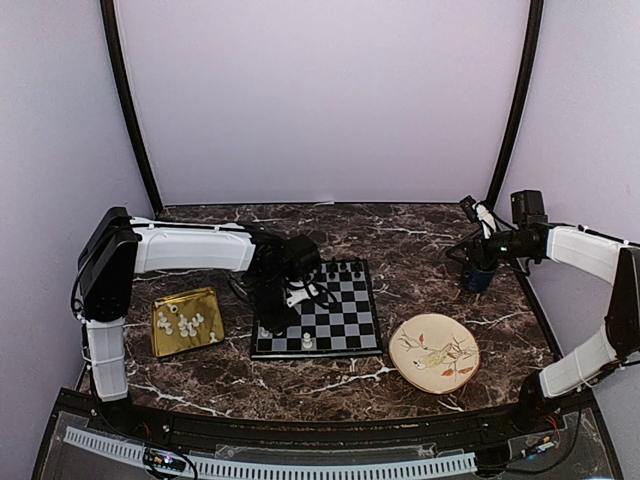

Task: Set up the chess pieces on the board
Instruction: Place the pawn on b2, then pick up the pawn from the storage box.

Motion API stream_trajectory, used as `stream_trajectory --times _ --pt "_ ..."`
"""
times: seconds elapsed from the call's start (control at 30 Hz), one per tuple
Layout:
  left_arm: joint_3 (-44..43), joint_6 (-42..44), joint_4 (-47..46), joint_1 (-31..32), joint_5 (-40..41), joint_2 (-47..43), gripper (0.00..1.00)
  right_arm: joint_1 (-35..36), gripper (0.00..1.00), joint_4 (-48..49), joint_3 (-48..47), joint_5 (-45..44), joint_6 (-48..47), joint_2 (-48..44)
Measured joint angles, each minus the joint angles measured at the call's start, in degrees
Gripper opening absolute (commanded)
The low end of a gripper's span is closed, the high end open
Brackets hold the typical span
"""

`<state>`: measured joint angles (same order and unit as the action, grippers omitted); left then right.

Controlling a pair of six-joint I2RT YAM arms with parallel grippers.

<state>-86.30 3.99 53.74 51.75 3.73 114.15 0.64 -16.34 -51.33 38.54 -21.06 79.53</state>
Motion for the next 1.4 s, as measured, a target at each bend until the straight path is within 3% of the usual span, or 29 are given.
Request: stream_trajectory --times 0.63,0.9,1.1,1.4 --pt "0.0 -0.37 0.17 0.0 0.26 -0.02 0.29 0.0 0.56 0.0 0.04 0.0 -0.13 -0.02" --pt "1.29 -1.16 -2.67 -1.09 2.01 -10.86 0.32 0.0 0.56 0.0 0.04 0.02 -0.13 -0.02" --pt "5.77 -4.55 -5.79 -9.46 3.13 -20.33 0.3 0.0 0.56 0.0 0.04 0.02 -0.13 -0.04" --pt "15.39 -11.58 -5.46 -22.16 6.16 -21.68 0.26 0.0 0.56 -0.02 0.04 0.0 -0.13 -0.04"
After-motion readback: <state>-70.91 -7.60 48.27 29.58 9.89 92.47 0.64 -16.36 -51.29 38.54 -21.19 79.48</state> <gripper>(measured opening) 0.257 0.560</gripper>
